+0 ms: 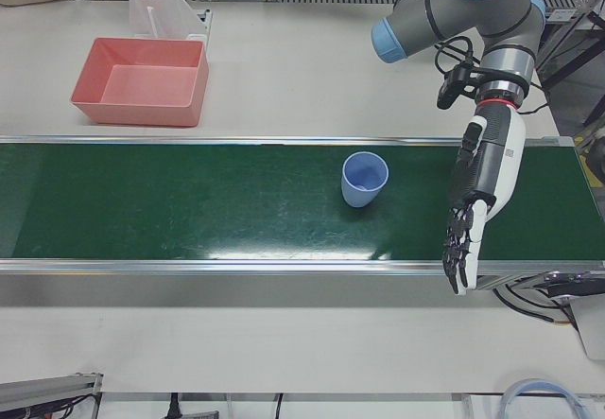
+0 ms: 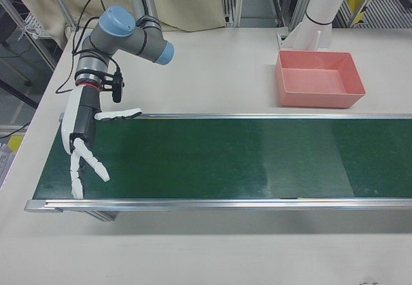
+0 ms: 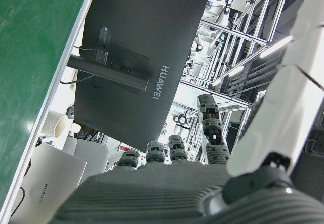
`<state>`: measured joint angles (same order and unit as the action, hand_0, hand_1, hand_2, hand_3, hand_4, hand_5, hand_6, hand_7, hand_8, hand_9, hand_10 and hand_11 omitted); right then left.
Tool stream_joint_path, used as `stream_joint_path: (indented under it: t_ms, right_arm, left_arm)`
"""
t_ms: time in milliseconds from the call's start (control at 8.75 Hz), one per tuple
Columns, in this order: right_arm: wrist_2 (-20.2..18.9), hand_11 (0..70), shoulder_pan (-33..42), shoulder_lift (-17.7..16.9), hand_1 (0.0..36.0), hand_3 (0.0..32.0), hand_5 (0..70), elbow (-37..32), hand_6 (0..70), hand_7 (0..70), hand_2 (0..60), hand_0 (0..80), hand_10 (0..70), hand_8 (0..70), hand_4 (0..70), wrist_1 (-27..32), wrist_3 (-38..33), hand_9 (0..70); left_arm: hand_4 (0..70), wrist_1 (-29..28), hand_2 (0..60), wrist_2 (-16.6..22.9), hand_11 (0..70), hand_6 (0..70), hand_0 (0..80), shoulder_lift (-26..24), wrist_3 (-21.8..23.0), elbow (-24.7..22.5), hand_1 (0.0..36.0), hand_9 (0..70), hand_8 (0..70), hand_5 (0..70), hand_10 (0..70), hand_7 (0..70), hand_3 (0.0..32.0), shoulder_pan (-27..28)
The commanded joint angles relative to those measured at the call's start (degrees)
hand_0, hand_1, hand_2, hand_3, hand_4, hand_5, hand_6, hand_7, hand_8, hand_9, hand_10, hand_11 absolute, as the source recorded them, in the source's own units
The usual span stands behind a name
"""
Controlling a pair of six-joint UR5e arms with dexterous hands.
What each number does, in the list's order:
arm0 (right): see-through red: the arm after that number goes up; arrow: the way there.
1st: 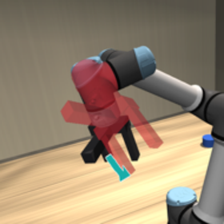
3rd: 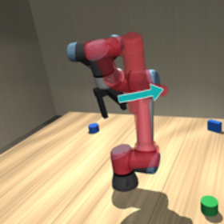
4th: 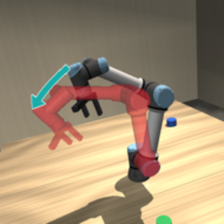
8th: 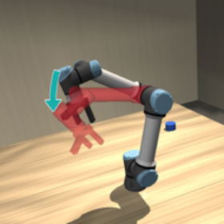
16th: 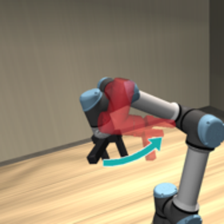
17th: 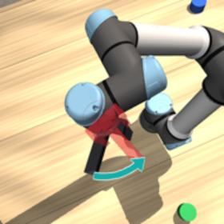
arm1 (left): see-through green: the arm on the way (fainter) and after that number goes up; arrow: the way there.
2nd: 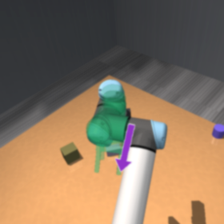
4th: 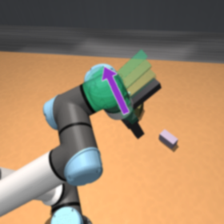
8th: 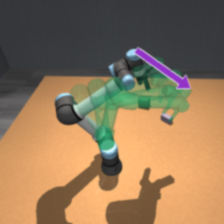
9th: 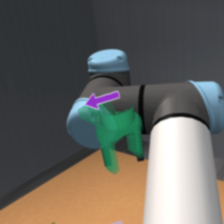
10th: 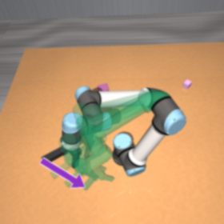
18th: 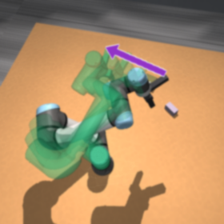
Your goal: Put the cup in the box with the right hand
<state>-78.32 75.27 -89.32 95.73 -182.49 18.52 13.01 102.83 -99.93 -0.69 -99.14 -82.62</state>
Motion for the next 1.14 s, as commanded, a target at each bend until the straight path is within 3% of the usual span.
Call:
stream_joint_path:
  t_ms: [0, 114, 229, 343, 457, 571, 686, 914, 1029]
  right_arm:
    - [-0.2, 4.5, 0.0, 0.1, 9.1, 2.0, 3.6, 0.1, 3.5, 13.2, 12.5, 42.9, 2.2, 3.8, 4.0, 0.0, -0.1, 9.0]
    - [-0.3, 4.4, -0.1, 0.2, 5.6, 2.0, 3.6, 0.2, 3.5, 13.0, 0.0, 46.0, 2.2, 3.9, 6.5, 0.0, -0.2, 9.2]
    - [-0.4, 4.4, 0.1, 0.8, 9.4, 1.8, 3.6, 0.2, 3.6, 13.4, 13.7, 42.5, 2.2, 4.0, 4.4, -0.1, -0.3, 9.4]
    - [-0.4, 4.3, 0.1, 1.2, 7.5, 1.6, 3.5, 0.4, 3.6, 13.8, 6.8, 44.1, 2.1, 4.1, 6.3, -0.1, -0.4, 9.6]
    - [-0.4, 4.4, 0.1, 1.3, 10.0, 1.8, 3.9, 0.4, 3.6, 13.3, 11.8, 43.9, 2.1, 3.6, 4.7, -0.1, -0.4, 8.7]
    - [-0.4, 4.7, 0.1, 1.3, 9.5, 1.6, 4.4, 0.4, 3.7, 13.4, 4.8, 46.9, 2.2, 3.3, 6.2, -0.1, -0.5, 8.2]
    - [-0.5, 4.8, 0.1, 1.3, 12.5, 1.0, 4.6, 0.5, 4.0, 14.9, 15.0, 46.1, 2.2, 3.5, 6.3, 0.0, -0.7, 8.8]
    - [-0.6, 3.9, 0.1, 1.4, 8.2, 0.0, 3.5, 0.8, 4.5, 18.2, 6.2, 45.7, 1.9, 4.5, 13.9, -0.1, -0.8, 11.0]
    - [-0.6, 3.5, 0.1, 1.4, 9.2, 0.0, 3.3, 0.8, 4.5, 18.8, 12.7, 43.8, 1.7, 4.6, 13.0, -0.1, -0.8, 11.2]
  left_arm:
    - [0.0, 0.0, 0.0, 0.0, 0.0, 0.0, 0.0, 0.0, 0.1, 0.0, 0.0, 0.0, 0.0, 0.0, 0.0, 0.0, 0.0, 0.0]
    - [0.0, 0.0, 0.0, 0.0, 0.0, 0.0, 0.0, 0.0, 0.0, 0.0, 0.0, 0.0, 0.0, 0.0, 0.0, 0.0, 0.0, 0.0]
    - [0.0, 0.0, 0.0, 0.0, 0.0, 0.0, 0.0, 0.0, 0.0, 0.0, 0.0, 0.0, 0.0, 0.0, 0.0, 0.0, 0.0, 0.0]
    - [0.0, 0.0, 0.0, 0.0, 0.0, 0.0, 0.0, 0.0, 0.0, 0.0, 0.0, 0.0, 0.0, 0.0, 0.0, 0.0, 0.0, 0.0]
    - [0.0, 0.0, 0.0, 0.0, 0.0, 0.0, 0.0, 0.0, 0.1, 0.0, 0.0, 0.0, 0.0, 0.0, 0.0, 0.0, 0.0, 0.0]
    - [0.0, 0.0, 0.0, 0.0, 0.0, 0.0, 0.0, 0.0, 0.1, 0.0, 0.0, 0.0, 0.0, 0.0, 0.0, 0.0, 0.0, 0.0]
    - [0.0, 0.0, 0.0, 0.0, 0.0, 0.0, 0.0, 0.0, 0.1, 0.0, 0.0, 0.0, 0.0, 0.0, 0.0, 0.0, 0.0, 0.0]
    - [0.0, 0.0, 0.0, 0.0, 0.0, 0.0, 0.0, 0.0, 0.1, 0.0, 0.0, 0.0, 0.0, 0.0, 0.0, 0.0, 0.0, 0.0]
    - [0.0, 0.0, 0.0, 0.0, 0.0, 0.0, 0.0, 0.0, 0.1, 0.0, 0.0, 0.0, 0.0, 0.0, 0.0, 0.0, 0.0, 0.0]
